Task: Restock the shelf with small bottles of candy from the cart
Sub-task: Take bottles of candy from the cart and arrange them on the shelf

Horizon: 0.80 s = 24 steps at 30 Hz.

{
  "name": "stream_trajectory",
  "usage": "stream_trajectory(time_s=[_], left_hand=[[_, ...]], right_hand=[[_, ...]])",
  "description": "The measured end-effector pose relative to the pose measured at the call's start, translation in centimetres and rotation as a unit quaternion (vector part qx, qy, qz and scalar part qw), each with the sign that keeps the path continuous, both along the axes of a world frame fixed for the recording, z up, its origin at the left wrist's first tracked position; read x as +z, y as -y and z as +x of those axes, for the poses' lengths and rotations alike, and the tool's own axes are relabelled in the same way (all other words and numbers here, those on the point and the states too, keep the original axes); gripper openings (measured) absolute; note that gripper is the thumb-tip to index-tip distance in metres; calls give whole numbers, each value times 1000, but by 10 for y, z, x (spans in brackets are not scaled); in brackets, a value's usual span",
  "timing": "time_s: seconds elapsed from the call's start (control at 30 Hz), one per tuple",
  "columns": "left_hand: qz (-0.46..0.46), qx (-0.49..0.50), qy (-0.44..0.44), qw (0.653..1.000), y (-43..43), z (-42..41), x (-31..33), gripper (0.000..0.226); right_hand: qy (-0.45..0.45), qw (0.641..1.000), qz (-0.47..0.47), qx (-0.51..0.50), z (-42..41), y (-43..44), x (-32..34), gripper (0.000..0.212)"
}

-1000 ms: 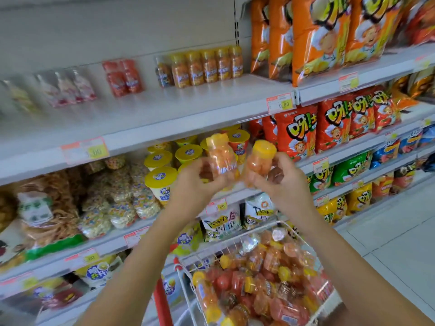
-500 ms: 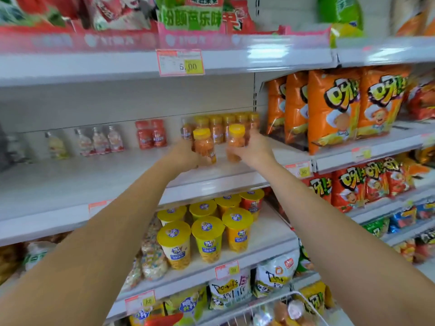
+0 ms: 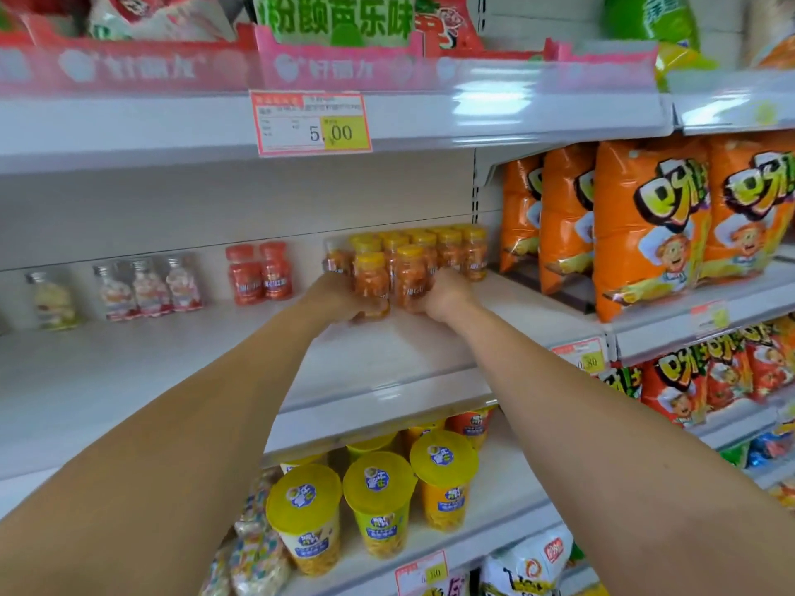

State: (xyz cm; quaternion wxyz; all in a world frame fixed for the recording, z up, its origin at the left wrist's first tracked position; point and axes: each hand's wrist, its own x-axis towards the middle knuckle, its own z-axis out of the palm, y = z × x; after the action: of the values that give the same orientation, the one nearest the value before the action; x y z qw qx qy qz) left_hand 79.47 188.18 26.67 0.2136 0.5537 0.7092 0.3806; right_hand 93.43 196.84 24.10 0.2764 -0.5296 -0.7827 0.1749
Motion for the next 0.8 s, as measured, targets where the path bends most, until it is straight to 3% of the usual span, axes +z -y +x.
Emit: stream_trajectory(time_s=[0.2,0.43,0.63,0.8], left_hand=[[24,34,0,999,-22,-13,-9,20],[55,63,-43,996,-35,-17,-15,39],[42,83,-105,990,-51,-22,-23,38],[-3,70,-135,988,-42,-20,-19,53]], right_hand=[[12,1000,2,-4,-4,-19,-6,42],[48,998,36,15,-8,-22,-7,46],[55,998,39,17,-11,-23,-8,44],[71,994,47,64,-2,-13,0,48]])
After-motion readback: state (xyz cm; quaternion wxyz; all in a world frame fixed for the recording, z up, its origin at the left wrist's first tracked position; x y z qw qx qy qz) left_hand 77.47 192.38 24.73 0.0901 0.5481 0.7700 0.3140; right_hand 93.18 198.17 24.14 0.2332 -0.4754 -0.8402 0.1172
